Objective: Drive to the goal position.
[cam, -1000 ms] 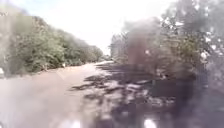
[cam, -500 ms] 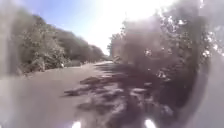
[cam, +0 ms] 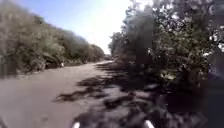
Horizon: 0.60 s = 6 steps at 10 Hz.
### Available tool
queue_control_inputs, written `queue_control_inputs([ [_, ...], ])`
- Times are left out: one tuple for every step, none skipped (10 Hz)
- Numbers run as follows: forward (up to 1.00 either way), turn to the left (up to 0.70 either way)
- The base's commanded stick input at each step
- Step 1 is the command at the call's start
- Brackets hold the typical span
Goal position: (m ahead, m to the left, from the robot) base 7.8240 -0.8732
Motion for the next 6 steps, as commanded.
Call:
queue_control_inputs([
  [0.5,0.0],
  [0.5,0.0],
  [0.5,0.0],
  [0.5,0.0],
  [0.5,0.0],
  [0.5,0.0],
])
